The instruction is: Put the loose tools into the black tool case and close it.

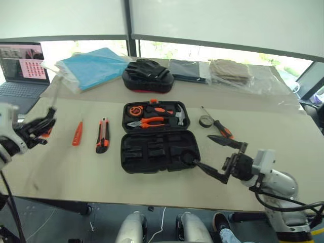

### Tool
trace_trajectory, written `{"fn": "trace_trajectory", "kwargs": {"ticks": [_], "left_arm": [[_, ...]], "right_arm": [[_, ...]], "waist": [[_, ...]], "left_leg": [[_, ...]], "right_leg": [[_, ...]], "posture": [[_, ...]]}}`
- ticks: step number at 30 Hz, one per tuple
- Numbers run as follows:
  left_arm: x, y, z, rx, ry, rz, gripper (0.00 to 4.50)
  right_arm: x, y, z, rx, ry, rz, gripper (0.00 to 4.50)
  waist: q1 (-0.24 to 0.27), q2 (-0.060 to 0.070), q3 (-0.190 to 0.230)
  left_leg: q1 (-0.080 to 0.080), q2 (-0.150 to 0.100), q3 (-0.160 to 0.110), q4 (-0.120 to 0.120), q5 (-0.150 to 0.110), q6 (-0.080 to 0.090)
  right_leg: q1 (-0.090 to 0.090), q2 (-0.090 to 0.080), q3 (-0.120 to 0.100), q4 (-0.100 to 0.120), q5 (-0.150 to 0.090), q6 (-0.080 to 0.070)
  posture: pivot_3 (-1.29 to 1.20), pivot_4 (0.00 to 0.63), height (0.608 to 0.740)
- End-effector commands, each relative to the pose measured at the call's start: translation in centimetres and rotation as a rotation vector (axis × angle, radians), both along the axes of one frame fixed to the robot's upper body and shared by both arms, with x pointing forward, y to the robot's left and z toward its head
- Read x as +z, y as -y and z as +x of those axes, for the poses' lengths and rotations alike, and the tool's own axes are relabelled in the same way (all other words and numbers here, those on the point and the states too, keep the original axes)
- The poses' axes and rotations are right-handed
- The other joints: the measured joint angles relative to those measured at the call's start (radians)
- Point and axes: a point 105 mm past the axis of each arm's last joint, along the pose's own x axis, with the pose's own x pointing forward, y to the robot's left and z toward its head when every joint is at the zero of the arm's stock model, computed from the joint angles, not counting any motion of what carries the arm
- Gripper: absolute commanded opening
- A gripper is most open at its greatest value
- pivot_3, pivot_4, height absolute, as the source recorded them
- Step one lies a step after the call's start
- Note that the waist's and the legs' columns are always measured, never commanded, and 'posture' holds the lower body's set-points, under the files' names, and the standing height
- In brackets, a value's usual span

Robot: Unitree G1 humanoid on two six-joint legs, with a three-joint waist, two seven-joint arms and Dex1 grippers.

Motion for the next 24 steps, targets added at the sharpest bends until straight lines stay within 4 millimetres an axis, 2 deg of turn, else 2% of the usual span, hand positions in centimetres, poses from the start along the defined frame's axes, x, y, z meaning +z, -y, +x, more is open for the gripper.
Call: {"fn": "trace_trajectory", "kwargs": {"ticks": [1,3,4,5,8,10,16,24], "left_arm": [[-0.5,6.8,0.1,-0.338,0.022,0.158,0.86],[-1.3,9.6,0.5,-0.467,0.032,0.254,0.86],[-2.2,10.8,0.8,-0.515,0.028,0.316,0.86],[-3.1,11.7,1.1,-0.548,0.021,0.374,0.86],[-5.1,14.0,2.8,-0.573,0.025,0.478,0.86],[-6.6,14.9,3.8,-0.574,-0.006,0.538,0.86],[-8.4,15.5,5.5,-0.526,-0.03,0.658,0.86],[-9.1,14.6,6.0,-0.49,-0.05,0.729,0.86]], "right_arm": [[0.4,2.6,0.0,-0.1,-0.009,-0.004,4.5],[0.2,3.3,-0.1,-0.125,-0.026,-0.012,4.5],[0.0,3.4,-0.3,-0.129,-0.035,-0.019,4.5],[0.0,3.4,-0.4,-0.129,-0.04,-0.023,4.5],[0.2,2.8,-0.8,-0.126,-0.041,-0.014,4.5],[0.6,1.9,-0.9,-0.117,-0.035,0.007,4.5],[1.4,0.1,-1.4,-0.097,-0.027,0.051,4.5],[1.5,-0.5,-1.7,-0.089,-0.035,0.065,4.5]], "waist": [[0.006,0.001,-0.001],[0.007,0.002,-0.001],[0.006,0.002,-0.001],[0.004,0.002,-0.001],[-0.008,0.002,-0.001],[-0.02,0.002,-0.001],[-0.023,0.002,-0.001],[-0.02,0.002,-0.001]], "left_leg": [[0.0,0.0,0.001,0.0,0.0,0.001],[-0.002,-0.001,0.003,0.0,0.001,0.004],[-0.002,-0.002,0.006,0.0,0.002,0.006],[-0.003,-0.003,0.007,0.001,0.009,0.016],[-0.004,-0.002,0.01,0.001,0.008,0.018],[-0.004,-0.002,0.01,0.002,0.008,0.018],[-0.005,-0.001,0.009,0.002,0.008,0.018],[-0.006,-0.001,0.008,0.004,0.008,0.018]], "right_leg": [[0.0,0.0,0.0,0.0,0.0,0.001],[0.003,0.002,0.0,0.0,0.001,0.002],[0.002,0.008,0.0,0.0,0.001,0.003],[0.002,0.012,0.001,0.0,0.002,0.004],[0.002,0.017,0.005,-0.001,0.005,0.013],[0.002,0.019,0.006,0.0,0.005,0.014],[0.0,0.021,0.006,0.0,0.005,0.015],[0.001,0.019,0.005,0.0,0.005,0.016]], "posture": [[0.0,0.15,0.74],[0.0,0.15,0.74],[0.0,0.15,0.74],[0.0,0.15,0.74],[0.0,0.15,0.74],[0.0,0.15,0.74],[0.0,0.15,0.74],[0.0,0.15,0.74]]}}
